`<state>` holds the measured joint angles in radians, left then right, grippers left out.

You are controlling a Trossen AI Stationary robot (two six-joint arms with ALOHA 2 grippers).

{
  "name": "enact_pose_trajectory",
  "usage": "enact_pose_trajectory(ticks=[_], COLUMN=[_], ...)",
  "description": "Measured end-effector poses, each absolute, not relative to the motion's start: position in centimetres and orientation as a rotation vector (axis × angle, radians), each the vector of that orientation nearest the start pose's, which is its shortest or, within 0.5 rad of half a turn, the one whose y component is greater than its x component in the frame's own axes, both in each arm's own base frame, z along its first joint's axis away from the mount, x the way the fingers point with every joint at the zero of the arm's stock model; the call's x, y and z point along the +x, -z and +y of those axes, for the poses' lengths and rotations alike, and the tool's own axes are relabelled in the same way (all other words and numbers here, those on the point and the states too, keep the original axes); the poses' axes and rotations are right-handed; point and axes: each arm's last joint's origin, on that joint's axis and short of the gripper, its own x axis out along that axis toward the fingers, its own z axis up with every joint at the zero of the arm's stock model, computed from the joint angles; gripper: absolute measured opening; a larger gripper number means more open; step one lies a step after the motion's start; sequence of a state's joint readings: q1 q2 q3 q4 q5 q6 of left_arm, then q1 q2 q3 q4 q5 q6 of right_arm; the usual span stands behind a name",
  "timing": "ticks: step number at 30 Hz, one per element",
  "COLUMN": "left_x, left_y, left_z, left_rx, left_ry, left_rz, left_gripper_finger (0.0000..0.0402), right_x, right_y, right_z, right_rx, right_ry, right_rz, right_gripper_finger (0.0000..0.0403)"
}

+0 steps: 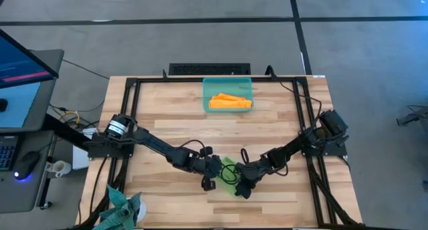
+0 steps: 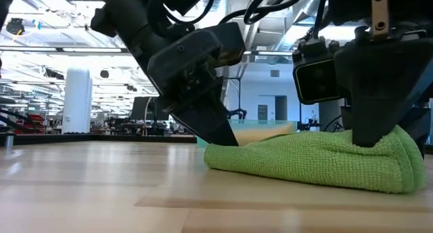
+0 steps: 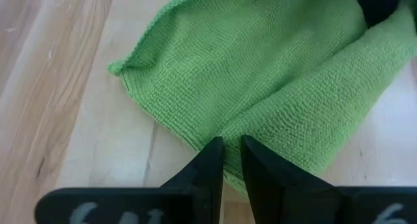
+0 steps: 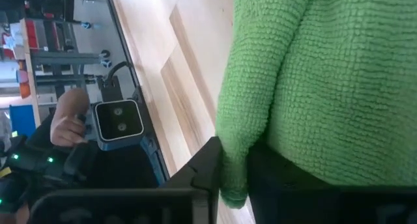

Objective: Roll microfiber towels into tight, uniform cylinder then place into a basket
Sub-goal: Roll the green microfiber towel

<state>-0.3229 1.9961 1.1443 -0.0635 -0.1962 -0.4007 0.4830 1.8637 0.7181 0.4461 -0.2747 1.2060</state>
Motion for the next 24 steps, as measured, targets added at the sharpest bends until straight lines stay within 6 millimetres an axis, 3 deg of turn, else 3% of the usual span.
enact_pose_trajectory(ticks=[7, 15, 24], left_x=[37.2, 36.8, 36.6], left_y=[-12.0, -11.9, -11.9], left_z=[-12.3, -13.3, -13.6], left_rx=[-0.203, -0.25, -0.285], left_ry=[-0.094, -0.129, -0.169], left_rz=[0.889, 0.877, 0.863], left_gripper_finger=[0.0049, 0.0049, 0.0049], right_x=[28.5, 27.6, 25.0], right_y=[-9.6, -10.4, -14.7], right_z=[15.7, 15.1, 14.1], right_rx=[1.017, 0.919, 0.755], right_ry=[-0.212, -0.162, -0.032], right_rz=[1.051, 1.088, 1.055], right_gripper_finger=[0.0106, 0.0107, 0.0107])
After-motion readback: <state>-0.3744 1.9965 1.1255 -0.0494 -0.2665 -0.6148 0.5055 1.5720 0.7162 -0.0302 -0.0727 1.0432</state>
